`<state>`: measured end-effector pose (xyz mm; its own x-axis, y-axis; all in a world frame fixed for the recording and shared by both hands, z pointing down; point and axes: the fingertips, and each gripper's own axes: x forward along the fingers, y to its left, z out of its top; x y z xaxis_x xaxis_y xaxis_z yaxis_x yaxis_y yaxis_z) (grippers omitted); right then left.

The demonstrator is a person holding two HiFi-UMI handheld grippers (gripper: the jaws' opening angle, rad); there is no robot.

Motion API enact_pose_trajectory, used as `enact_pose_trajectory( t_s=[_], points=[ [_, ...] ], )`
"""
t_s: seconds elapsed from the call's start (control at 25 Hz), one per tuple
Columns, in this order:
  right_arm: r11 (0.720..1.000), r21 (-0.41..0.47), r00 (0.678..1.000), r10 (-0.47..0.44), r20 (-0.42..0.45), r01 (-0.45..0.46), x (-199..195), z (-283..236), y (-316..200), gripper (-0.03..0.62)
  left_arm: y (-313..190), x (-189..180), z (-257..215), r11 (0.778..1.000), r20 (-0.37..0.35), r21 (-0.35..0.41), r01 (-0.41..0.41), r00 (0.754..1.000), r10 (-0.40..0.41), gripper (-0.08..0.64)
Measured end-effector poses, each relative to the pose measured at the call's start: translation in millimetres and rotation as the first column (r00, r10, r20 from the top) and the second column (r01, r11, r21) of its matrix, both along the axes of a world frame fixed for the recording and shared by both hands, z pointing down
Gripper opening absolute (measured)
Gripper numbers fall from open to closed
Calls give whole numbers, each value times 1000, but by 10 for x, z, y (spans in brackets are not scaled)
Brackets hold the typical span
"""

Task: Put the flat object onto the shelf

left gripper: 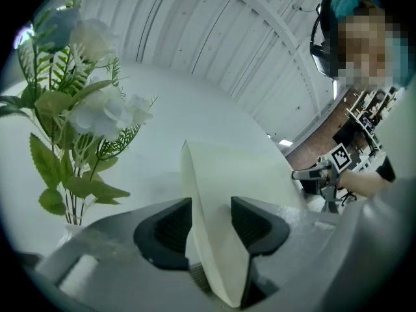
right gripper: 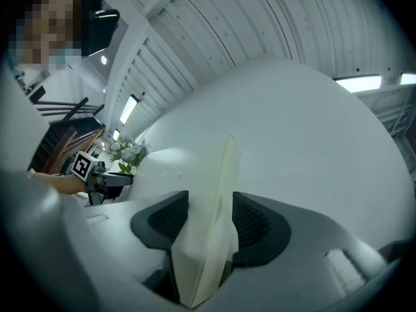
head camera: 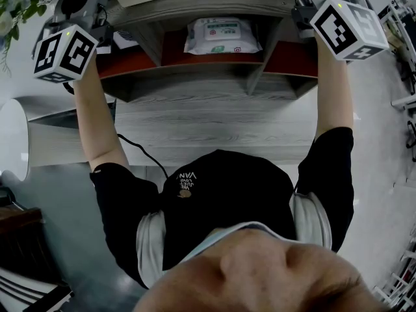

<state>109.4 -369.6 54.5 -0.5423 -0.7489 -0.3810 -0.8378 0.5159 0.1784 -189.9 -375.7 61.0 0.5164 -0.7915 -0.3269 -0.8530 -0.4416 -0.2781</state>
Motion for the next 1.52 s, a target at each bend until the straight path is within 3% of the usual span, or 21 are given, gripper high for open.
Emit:
enact_pose_trajectory(
  t_s=[1.32, 1.52],
  points=[
    [999, 8, 998, -38, 46, 37, 18, 60, 262, 218, 304, -82, 57, 1000, -45, 9, -2, 999, 2, 212],
    [999, 13, 998, -32, 45, 31, 17, 106, 345, 189, 386, -57, 131, 1000, -54, 3, -12, 998, 12, 212]
  ],
)
